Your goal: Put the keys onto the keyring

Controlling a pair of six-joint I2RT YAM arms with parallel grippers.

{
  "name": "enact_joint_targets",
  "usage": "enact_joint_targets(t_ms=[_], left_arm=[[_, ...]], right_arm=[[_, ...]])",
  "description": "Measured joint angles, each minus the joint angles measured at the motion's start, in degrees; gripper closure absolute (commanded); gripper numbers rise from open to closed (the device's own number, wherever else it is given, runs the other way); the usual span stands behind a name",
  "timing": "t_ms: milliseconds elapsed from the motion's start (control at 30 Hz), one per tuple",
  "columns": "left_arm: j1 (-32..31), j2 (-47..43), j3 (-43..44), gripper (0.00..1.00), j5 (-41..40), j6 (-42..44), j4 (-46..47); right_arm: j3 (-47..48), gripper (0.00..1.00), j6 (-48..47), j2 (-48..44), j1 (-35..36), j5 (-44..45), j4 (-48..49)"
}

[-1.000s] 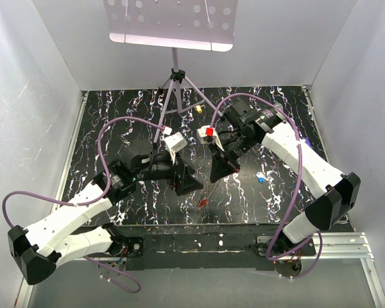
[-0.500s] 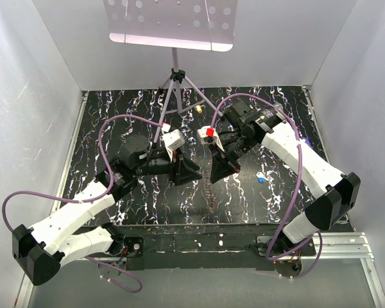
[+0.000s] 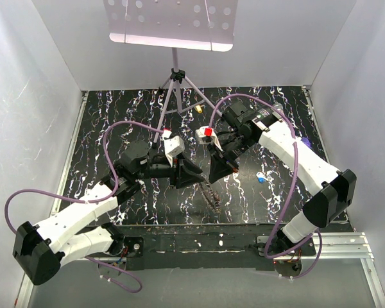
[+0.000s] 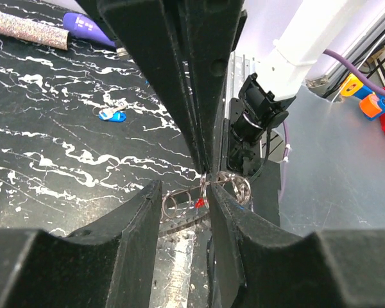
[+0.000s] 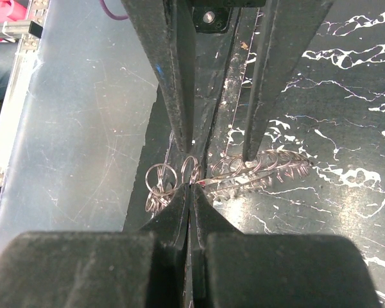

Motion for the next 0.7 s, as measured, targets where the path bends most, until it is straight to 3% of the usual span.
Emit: enact_joint_targets(t_ms=[367,700], left_arm=[[-0.1,1.7,-0.6,0.65,1.6,-2.5,3.8],[-0.9,4.2,-0.6,0.72,1.9,-2.8,3.6]], right_arm=[[0.5,0.99,-0.3,0.6,0.0,-0.6,0.0],[0.5,0.99,-0.3,0.9,0.0,-0.8,0.0]])
